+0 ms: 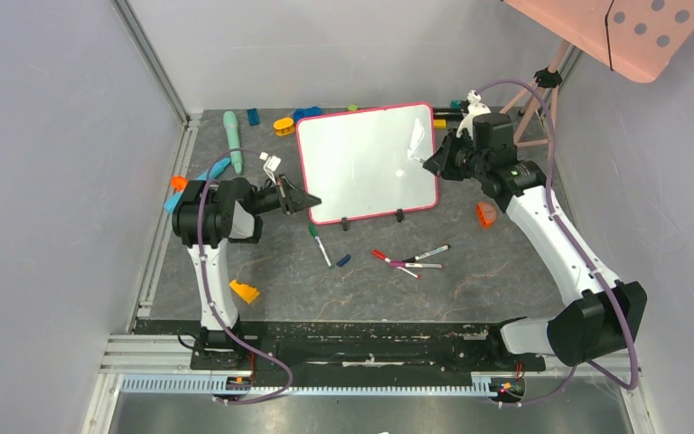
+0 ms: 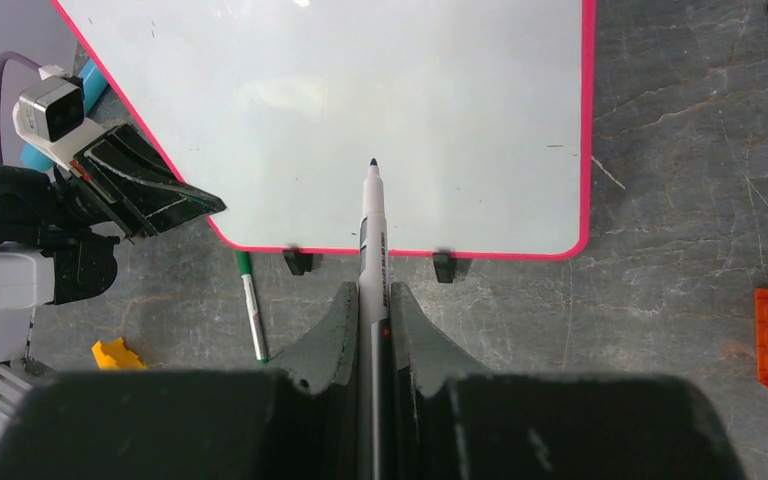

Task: Write a sentence on the whiteboard
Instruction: Move the whiteboard to the center of the board.

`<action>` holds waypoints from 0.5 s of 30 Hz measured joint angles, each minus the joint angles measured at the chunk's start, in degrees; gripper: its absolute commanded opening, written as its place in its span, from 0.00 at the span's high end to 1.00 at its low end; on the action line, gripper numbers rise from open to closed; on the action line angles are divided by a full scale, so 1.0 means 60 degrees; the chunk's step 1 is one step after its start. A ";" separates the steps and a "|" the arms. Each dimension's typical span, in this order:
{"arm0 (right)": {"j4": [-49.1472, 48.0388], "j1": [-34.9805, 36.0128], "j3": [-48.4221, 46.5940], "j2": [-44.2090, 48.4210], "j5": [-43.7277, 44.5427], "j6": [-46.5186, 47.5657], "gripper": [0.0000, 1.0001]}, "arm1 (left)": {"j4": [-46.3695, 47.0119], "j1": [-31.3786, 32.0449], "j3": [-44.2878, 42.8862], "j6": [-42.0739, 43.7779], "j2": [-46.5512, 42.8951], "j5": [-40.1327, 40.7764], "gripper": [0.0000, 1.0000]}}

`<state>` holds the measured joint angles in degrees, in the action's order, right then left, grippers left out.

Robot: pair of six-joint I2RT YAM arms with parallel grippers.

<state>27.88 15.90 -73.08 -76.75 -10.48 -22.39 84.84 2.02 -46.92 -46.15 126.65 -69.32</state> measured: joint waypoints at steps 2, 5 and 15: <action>0.0000 0.0000 0.0015 0.0000 0.0000 0.0007 1.00 | 0.0004 0.0000 -0.0135 -0.0004 0.0091 -0.0076 0.98; 0.0000 0.0000 0.0025 0.0000 0.0000 0.0033 1.00 | 0.0004 0.0000 -0.0211 0.0004 0.0142 -0.0197 0.98; 0.0011 0.0000 0.0025 0.0004 0.0007 0.0171 1.00 | 0.0004 0.0284 -0.0222 0.0248 0.0157 -0.0583 0.98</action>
<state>27.94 15.90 -72.93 -76.73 -10.44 -21.37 84.86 3.73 -48.25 -44.66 127.59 -72.82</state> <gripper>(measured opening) 0.112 0.074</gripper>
